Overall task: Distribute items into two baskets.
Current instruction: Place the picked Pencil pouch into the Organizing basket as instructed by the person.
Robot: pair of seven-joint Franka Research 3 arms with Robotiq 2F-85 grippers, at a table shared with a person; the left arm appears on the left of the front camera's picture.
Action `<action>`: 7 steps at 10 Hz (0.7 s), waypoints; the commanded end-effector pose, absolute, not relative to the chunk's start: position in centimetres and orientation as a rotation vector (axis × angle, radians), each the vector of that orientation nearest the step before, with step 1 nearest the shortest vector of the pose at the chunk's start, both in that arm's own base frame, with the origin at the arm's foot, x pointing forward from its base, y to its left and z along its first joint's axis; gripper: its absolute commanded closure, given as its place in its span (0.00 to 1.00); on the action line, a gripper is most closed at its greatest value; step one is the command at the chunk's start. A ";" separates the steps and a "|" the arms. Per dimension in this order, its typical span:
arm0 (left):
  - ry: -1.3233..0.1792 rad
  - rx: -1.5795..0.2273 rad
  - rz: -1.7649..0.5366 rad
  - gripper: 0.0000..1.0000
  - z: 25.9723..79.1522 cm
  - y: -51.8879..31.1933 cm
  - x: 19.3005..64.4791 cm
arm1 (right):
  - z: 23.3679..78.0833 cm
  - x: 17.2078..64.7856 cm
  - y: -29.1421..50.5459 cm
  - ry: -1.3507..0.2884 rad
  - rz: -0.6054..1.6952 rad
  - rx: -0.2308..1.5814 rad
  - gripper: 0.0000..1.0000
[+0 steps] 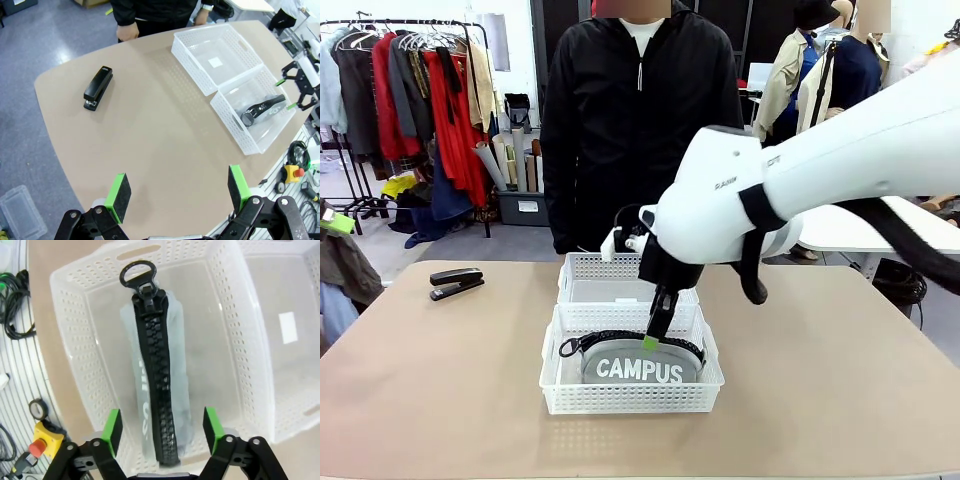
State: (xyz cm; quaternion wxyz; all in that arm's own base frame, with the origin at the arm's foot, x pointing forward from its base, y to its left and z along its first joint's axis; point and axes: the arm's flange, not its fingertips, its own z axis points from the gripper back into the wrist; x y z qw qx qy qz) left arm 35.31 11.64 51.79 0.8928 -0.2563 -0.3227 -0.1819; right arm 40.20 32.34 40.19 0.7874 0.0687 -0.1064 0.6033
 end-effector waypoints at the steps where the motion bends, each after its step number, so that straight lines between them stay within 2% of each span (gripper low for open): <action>1: -0.674 -0.535 -0.380 0.00 51.9 11.6 35.2 | 41.0 38.5 30.9 -0.247 1.268 0.146 0.02; 4: -0.674 -0.535 -0.380 0.00 51.9 11.6 35.2 | 41.8 38.2 30.5 -0.204 1.338 0.135 0.02; 7: -0.674 -0.535 -0.380 0.00 51.9 11.6 35.2 | 41.9 38.7 30.8 -0.246 1.290 0.127 0.02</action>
